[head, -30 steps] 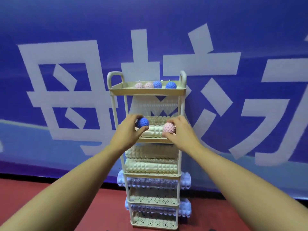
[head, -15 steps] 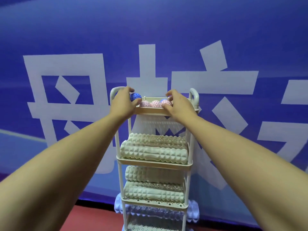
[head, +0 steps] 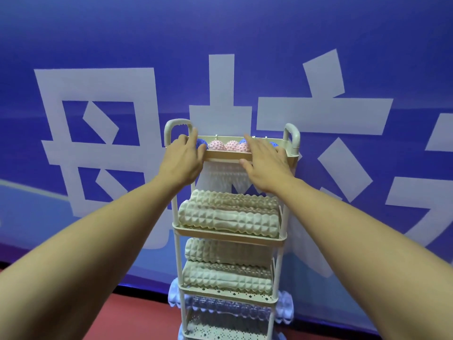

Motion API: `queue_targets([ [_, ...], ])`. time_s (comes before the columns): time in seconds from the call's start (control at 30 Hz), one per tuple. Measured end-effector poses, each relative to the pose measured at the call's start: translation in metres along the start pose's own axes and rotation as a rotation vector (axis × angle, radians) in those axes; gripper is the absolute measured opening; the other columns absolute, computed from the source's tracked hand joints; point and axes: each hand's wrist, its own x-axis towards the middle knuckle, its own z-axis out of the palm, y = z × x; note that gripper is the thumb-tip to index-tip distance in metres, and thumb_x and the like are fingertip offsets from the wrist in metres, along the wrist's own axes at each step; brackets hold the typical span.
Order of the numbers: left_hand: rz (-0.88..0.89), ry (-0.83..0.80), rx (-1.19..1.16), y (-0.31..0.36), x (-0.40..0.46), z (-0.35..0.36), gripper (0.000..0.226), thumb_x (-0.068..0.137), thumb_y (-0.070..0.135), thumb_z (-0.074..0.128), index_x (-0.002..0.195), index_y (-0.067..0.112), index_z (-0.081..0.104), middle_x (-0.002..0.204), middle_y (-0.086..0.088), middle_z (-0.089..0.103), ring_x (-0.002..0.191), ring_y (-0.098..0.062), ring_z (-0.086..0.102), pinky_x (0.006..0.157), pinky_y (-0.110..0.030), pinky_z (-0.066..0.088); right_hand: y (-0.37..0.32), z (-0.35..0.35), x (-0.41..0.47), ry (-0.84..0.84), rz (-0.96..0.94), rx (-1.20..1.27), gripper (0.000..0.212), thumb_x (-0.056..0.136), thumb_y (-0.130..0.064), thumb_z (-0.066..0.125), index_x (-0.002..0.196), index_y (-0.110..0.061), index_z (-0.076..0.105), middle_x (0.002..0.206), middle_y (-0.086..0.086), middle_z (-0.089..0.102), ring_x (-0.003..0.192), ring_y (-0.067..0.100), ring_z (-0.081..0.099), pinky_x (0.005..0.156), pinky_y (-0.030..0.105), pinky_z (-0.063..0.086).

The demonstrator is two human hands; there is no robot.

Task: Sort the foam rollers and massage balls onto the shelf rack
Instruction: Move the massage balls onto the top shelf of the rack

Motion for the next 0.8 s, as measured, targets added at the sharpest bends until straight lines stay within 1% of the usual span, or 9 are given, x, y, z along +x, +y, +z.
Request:
queue_targets([
  [0.03,0.037,-0.008,0.033,0.000,-0.002,-0.002,0.049,0.107,0.037,0.034,0.149,0.012,0.037,0.114,-0.014,0.056,0.104,-0.031,0.053,0.090,-0.045,0.046,-0.001,-0.003,-0.001,-0.009,0.006,0.018,0.061,0.104,-0.044,0.041,0.157,-0.023,0.020,0.162,0.000,0.027,0.153,0.018,0.014,0.120,0.044,0.012],
  [0.1,0.077,0.007,0.093,0.000,-0.008,-0.006,0.049,0.106,0.039,0.036,0.145,0.010,0.042,0.129,-0.018,0.056,0.118,-0.034,0.052,0.098,-0.046,0.043,-0.002,-0.004,-0.004,0.003,0.006,0.035,0.058,0.103,-0.045,0.041,0.154,-0.021,0.027,0.165,-0.001,0.023,0.155,0.018,0.009,0.121,0.043,0.010],
  [0.2,0.105,0.056,0.106,0.002,-0.021,-0.006,0.050,0.104,0.044,0.036,0.142,0.012,0.048,0.147,-0.015,0.047,0.131,-0.033,0.048,0.107,-0.047,0.041,-0.006,0.000,-0.019,0.142,-0.016,0.118,0.051,0.103,-0.043,0.043,0.150,-0.022,0.039,0.162,-0.003,0.031,0.152,0.017,0.018,0.121,0.042,0.015],
  [0.3,0.233,0.112,0.067,0.013,-0.049,-0.002,0.050,0.102,0.045,0.037,0.141,0.016,0.049,0.145,-0.008,0.050,0.131,-0.027,0.049,0.105,-0.046,0.042,-0.011,0.008,-0.050,0.279,-0.109,0.133,0.044,0.101,-0.039,0.046,0.142,-0.022,0.050,0.152,-0.004,0.044,0.144,0.016,0.035,0.115,0.040,0.027],
  [0.37,0.303,0.126,0.019,0.020,-0.078,0.004,0.044,0.102,0.041,0.042,0.136,0.016,0.054,0.139,-0.004,0.055,0.125,-0.024,0.052,0.098,-0.043,0.045,-0.013,0.018,-0.078,0.294,-0.176,0.135,0.040,0.099,-0.037,0.047,0.135,-0.021,0.056,0.141,-0.004,0.053,0.134,0.017,0.046,0.107,0.038,0.036],
  [0.43,0.319,0.068,-0.021,0.019,-0.113,0.020,0.042,0.101,0.041,0.041,0.131,0.016,0.058,0.132,-0.002,0.058,0.115,-0.024,0.056,0.090,-0.042,0.047,-0.013,0.036,-0.110,0.250,-0.201,0.148,0.037,0.099,-0.036,0.047,0.130,-0.020,0.059,0.130,-0.003,0.059,0.122,0.019,0.054,0.098,0.037,0.042],
  [0.53,0.260,-0.197,-0.063,0.009,-0.174,0.059,0.045,0.102,0.046,0.038,0.132,0.018,0.057,0.130,-0.001,0.057,0.115,-0.024,0.056,0.093,-0.041,0.046,-0.008,0.073,-0.165,-0.014,-0.136,0.121,0.040,0.102,-0.038,0.044,0.137,-0.021,0.053,0.130,-0.001,0.058,0.118,0.023,0.055,0.097,0.040,0.045],
  [0.7,-0.025,-0.844,-0.002,-0.012,-0.274,0.136,0.046,0.098,0.051,0.045,0.132,0.021,0.056,0.133,-0.006,0.062,0.117,-0.029,0.059,0.094,-0.044,0.050,0.003,0.154,-0.250,-0.651,0.141,0.162,0.059,0.104,-0.045,0.041,0.157,-0.027,0.023,0.157,0.001,0.039,0.130,0.031,0.051,0.097,0.046,0.048],
  [0.8,-0.084,-1.192,0.042,-0.018,-0.327,0.178,0.049,0.096,0.050,0.050,0.130,0.015,0.061,0.132,-0.012,0.063,0.120,-0.033,0.058,0.101,-0.043,0.047,0.009,0.201,-0.295,-1.008,0.194,0.154,0.061,0.103,-0.043,0.047,0.155,-0.016,0.031,0.157,0.011,0.040,0.136,0.034,0.047,0.108,0.042,0.042],
])
